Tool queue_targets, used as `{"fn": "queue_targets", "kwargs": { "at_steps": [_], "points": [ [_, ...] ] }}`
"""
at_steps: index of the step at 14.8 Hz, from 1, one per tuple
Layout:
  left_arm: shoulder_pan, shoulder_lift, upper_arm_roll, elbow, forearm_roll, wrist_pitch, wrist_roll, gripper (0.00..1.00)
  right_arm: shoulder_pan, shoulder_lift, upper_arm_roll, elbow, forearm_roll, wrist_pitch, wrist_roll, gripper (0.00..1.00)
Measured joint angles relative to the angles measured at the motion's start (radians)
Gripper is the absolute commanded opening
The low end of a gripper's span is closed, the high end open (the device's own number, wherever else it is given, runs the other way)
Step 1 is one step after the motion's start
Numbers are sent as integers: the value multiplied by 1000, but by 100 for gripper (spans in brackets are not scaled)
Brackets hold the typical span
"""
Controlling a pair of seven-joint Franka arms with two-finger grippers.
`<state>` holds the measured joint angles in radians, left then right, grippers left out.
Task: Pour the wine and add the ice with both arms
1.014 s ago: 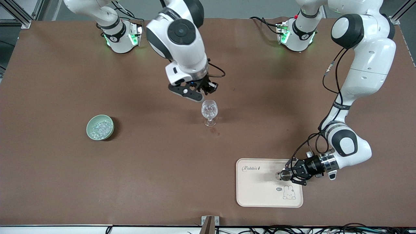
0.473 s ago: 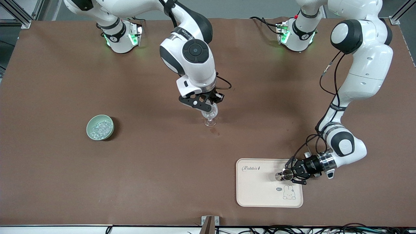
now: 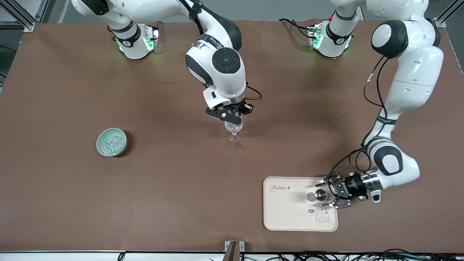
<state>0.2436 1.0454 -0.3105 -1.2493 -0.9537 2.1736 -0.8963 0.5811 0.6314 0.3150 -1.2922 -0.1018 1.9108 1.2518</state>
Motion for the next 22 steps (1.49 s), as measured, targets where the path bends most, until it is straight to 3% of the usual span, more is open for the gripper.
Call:
{"fn": "queue_targets", "kwargs": {
  "at_steps": [5, 7, 10, 12, 14, 16, 18, 22],
  "points": [
    [79, -164, -14, -9, 471, -208, -4, 100, 0, 2, -1, 0, 0, 0, 0, 24],
    [72, -257, -37, -7, 653, -268, -1, 100, 0, 4, -1, 1, 0, 0, 0, 30],
    [32, -417, -88, -10, 880, -364, 15, 100, 0, 4, -3, 2, 0, 0, 0, 52],
    [23, -496, -141, -15, 1014, -416, 72, 100, 0, 4, -3, 3, 0, 0, 0, 55],
    [22, -552, -175, -20, 1091, -466, 156, 100, 0, 4, -3, 3, 0, 0, 0, 58],
    [22, -597, -193, -23, 1119, -488, 250, 100, 0, 4, -4, 5, 0, 0, 0, 71],
    [23, -644, -199, -24, 1123, -520, 339, 100, -4, 4, -7, 14, -1, 0, 0, 100],
    [4, -766, -170, -55, 1122, -555, 565, 100, -58, -79, -13, 60, -79, -33, -4, 100]
  ]
}}
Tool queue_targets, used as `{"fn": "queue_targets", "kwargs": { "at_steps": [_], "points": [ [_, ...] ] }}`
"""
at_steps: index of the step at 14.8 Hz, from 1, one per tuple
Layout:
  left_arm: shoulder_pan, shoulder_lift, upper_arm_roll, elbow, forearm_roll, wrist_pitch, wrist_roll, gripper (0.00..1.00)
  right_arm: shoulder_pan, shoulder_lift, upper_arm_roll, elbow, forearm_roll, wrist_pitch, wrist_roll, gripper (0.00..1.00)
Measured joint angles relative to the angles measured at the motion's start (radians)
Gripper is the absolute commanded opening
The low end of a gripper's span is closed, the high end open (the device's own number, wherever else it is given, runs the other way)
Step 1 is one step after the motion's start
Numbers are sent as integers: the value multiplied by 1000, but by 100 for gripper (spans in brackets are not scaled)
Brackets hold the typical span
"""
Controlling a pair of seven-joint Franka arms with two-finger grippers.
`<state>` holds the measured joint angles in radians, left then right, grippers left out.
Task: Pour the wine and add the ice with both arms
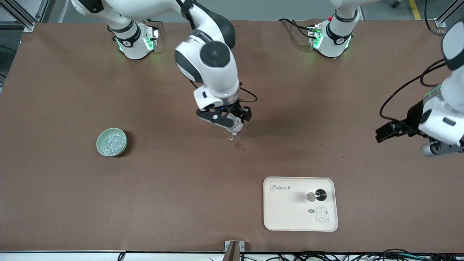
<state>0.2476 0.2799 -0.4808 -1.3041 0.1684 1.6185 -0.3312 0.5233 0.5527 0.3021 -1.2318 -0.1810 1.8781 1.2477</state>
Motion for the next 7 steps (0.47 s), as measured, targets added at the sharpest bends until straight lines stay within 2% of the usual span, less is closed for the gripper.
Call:
{"fn": "queue_targets", "kwargs": {
  "at_steps": [4, 5, 7],
  "points": [
    [-131, -176, 228, -140, -113, -31, 152, 100, -150, -182, -5, 7, -57, -185, -108, 100],
    [-151, -217, 267, -182, -125, -35, 179, 100, -190, -218, -8, 7, -58, -244, -154, 100],
    [-170, -290, 297, -261, -133, -37, 197, 100, -257, -278, -20, -1, -59, -322, -226, 100]
  ]
}}
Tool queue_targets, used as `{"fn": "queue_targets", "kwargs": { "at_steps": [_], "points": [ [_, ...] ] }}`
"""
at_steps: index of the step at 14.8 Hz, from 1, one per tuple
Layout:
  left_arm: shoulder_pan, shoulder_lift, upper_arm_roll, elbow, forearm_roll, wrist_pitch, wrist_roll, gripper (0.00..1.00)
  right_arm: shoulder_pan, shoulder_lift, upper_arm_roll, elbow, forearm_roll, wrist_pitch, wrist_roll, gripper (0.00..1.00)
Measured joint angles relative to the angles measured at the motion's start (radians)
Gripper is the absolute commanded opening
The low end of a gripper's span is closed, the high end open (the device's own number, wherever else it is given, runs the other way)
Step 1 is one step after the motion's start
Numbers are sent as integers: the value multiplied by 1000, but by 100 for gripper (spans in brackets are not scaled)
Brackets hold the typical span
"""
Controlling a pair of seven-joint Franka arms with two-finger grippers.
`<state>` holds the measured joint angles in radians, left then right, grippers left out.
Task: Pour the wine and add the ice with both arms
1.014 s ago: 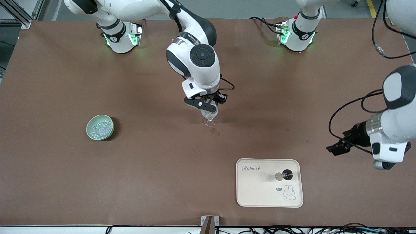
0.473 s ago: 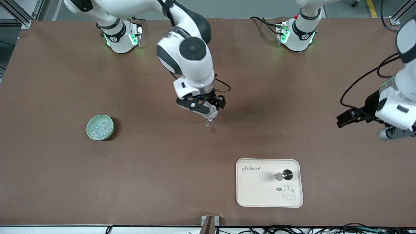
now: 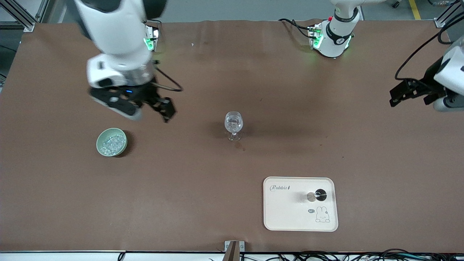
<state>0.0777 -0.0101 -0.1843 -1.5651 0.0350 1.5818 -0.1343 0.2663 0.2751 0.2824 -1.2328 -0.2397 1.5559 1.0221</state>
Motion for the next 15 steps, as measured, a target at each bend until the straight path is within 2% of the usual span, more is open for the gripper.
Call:
{"fn": "queue_targets", "kwargs": {
  "at_steps": [3, 5, 8, 10, 12, 15],
  "points": [
    [-42, -87, 15, -99, -11, 0, 1, 100, -123, -85, -8, -59, 6, -43, -207, 100],
    [-64, -120, 31, -135, -22, 0, 9, 100, -190, -137, -55, -94, 46, -78, -388, 100],
    [-65, -132, 40, -143, -26, 0, 23, 100, -207, -188, -205, -120, 131, -108, -651, 100],
    [-65, -130, 42, -136, -26, -2, 24, 100, -210, -200, -280, -126, 156, -122, -789, 100],
    [-67, -127, 41, -120, -26, -15, 24, 100, -214, -204, -322, -130, 175, -127, -863, 100],
    [-70, -119, 41, -101, -26, -26, 24, 100, -218, -216, -327, -176, 182, -63, -878, 100]
  ]
}}
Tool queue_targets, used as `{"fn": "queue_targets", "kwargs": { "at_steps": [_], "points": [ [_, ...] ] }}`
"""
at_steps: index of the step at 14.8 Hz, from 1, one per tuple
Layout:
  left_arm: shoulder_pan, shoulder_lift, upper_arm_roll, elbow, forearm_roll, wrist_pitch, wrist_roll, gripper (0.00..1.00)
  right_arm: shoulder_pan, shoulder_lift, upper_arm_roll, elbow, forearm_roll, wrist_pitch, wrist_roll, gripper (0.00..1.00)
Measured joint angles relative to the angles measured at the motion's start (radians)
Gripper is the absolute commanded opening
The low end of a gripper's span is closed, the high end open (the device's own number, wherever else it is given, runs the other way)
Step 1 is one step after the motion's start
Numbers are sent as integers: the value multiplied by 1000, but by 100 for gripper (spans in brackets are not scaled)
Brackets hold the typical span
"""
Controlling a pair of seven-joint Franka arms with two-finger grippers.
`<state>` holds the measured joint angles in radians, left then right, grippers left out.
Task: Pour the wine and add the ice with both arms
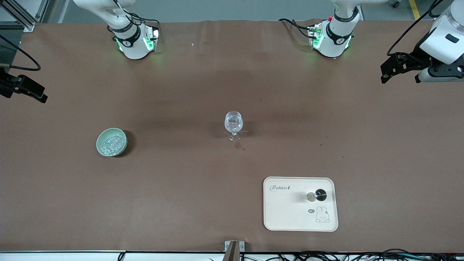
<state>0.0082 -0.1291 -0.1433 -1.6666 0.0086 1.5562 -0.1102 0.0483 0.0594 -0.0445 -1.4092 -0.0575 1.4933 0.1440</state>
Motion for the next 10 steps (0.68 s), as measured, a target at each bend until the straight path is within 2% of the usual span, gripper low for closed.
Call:
{"fn": "queue_targets", "kwargs": {
  "at_steps": [5, 10],
  "points": [
    [0, 14, 0, 8, 0, -2, 0, 100, 1, -6, 7, -52, 0, 94, 0, 100],
    [0, 17, 0, 10, 0, -9, 10, 100, -1, -15, 5, -67, 0, 98, 0, 100]
  ]
}}
